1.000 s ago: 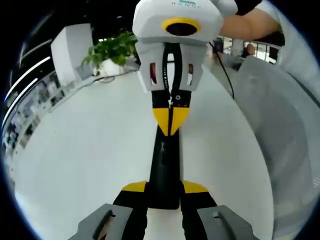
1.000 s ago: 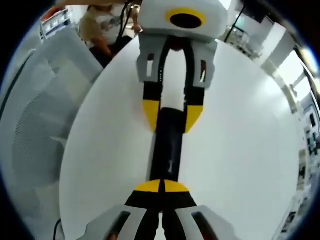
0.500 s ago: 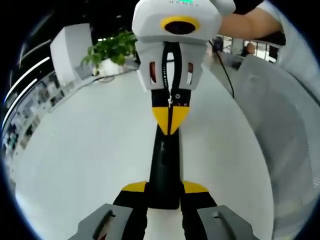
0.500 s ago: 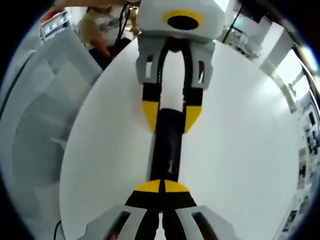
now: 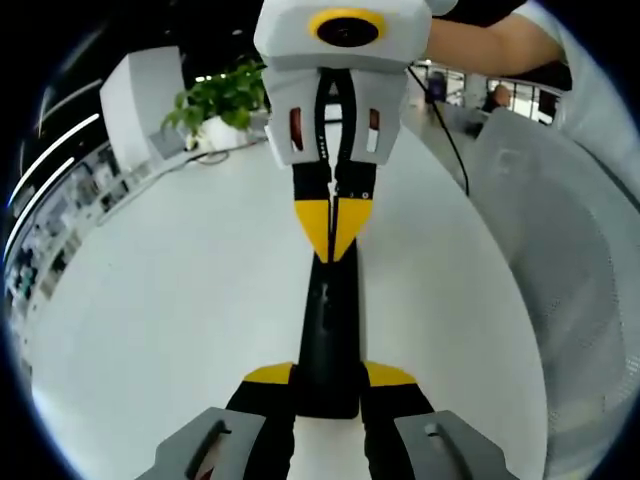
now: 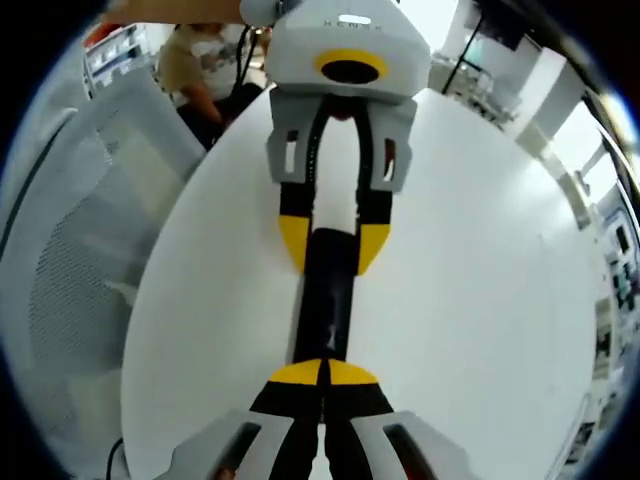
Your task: Press the specified remote control buttons in sequence, fully releasing each button before pressing the next.
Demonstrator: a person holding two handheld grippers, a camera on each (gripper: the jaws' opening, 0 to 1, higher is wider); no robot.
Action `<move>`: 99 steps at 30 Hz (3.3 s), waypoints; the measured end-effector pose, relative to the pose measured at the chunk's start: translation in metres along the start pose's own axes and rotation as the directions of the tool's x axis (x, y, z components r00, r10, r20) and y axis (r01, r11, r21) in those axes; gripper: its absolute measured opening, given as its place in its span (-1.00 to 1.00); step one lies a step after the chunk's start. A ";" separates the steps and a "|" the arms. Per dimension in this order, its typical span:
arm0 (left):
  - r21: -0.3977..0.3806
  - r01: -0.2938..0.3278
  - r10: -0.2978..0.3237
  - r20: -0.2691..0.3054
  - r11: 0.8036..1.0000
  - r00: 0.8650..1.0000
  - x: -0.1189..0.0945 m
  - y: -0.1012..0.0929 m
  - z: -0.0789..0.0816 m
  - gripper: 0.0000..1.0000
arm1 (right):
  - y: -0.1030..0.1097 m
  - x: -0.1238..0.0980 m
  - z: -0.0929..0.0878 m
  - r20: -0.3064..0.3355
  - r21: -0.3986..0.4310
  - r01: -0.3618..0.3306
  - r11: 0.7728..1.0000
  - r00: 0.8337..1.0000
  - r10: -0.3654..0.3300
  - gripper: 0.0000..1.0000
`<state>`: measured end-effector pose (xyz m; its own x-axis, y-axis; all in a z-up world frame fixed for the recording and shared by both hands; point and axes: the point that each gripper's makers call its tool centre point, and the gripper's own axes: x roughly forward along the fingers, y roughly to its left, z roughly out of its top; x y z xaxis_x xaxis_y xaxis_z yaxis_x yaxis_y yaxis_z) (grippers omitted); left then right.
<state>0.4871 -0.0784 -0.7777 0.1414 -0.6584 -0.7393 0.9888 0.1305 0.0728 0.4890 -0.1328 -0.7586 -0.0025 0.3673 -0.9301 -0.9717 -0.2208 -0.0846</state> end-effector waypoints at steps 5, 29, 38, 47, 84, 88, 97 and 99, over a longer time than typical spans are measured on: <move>-0.001 0.001 -0.001 0.001 1.000 1.000 0.000 0.000 0.000 -0.52 | -0.004 -0.007 0.004 0.016 0.010 0.009 1.000 1.000 -0.009 -1.00; -0.002 -0.007 0.007 0.013 1.000 1.000 0.000 0.000 0.001 -0.52 | -0.010 0.004 0.010 0.013 -0.014 -0.039 0.999 0.999 0.039 -1.00; -0.003 -0.010 0.010 0.023 1.000 1.000 0.000 0.000 0.000 -0.52 | -0.011 0.011 0.013 0.008 -0.031 -0.056 0.998 0.998 0.056 -1.00; 0.000 -0.010 0.010 0.024 1.000 1.000 -0.001 0.001 0.000 -0.52 | -0.012 0.017 0.015 0.004 -0.040 -0.073 0.997 0.997 0.073 -1.00; 0.004 -0.013 0.013 0.030 1.000 0.999 -0.001 0.001 0.000 -0.53 | -0.011 0.022 0.014 -0.032 -0.010 -0.106 0.994 0.994 0.106 -1.00; 0.005 -0.012 0.012 0.028 1.000 1.000 -0.001 0.001 0.000 -0.53 | -0.011 0.023 0.014 -0.034 0.003 -0.109 0.994 0.994 0.109 -1.00; 0.004 -0.010 0.010 0.022 1.000 1.000 -0.001 0.001 -0.001 -0.53 | -0.011 0.023 0.014 -0.016 0.034 -0.109 0.993 0.994 0.110 -1.00; 0.002 -0.010 0.010 0.021 1.000 1.000 -0.001 0.000 -0.001 -0.53 | -0.011 0.023 0.014 -0.013 0.033 -0.106 0.994 0.994 0.107 -1.00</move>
<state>0.4873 -0.0772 -0.7774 0.1524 -0.6723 -0.7244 0.9874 0.1355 0.0820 0.4962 -0.1094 -0.7736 -0.1031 0.3294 -0.9385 -0.9732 -0.2282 0.0268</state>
